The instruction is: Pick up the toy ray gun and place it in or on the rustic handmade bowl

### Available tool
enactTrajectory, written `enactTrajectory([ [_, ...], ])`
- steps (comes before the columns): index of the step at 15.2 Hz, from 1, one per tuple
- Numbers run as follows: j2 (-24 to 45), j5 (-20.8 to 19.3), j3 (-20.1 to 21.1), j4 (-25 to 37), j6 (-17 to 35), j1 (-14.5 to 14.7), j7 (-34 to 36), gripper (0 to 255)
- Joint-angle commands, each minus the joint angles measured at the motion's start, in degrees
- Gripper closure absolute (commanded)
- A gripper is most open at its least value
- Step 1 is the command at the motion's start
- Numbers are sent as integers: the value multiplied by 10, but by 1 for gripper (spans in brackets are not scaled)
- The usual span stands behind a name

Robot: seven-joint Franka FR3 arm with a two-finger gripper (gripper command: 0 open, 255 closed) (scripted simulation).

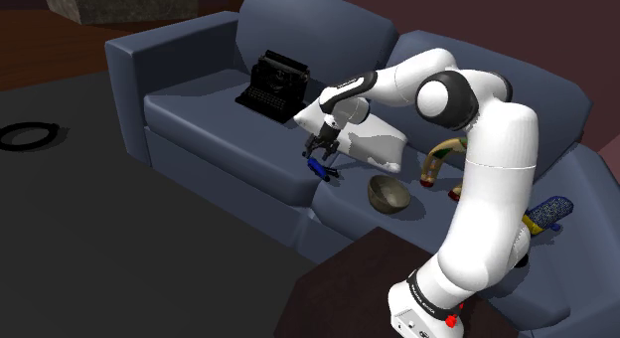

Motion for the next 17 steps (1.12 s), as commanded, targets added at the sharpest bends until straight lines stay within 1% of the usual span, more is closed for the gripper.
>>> enactTrajectory([
  [1,10,4,3,0,10,1,-2,0],
  [4,21,9,6,-3,25,2,-5,0],
  [11,21,9,6,-3,24,2,-5,0],
  [12,21,9,6,-3,24,2,-5,255],
  [17,21,9,6,-3,24,2,-5,255],
])
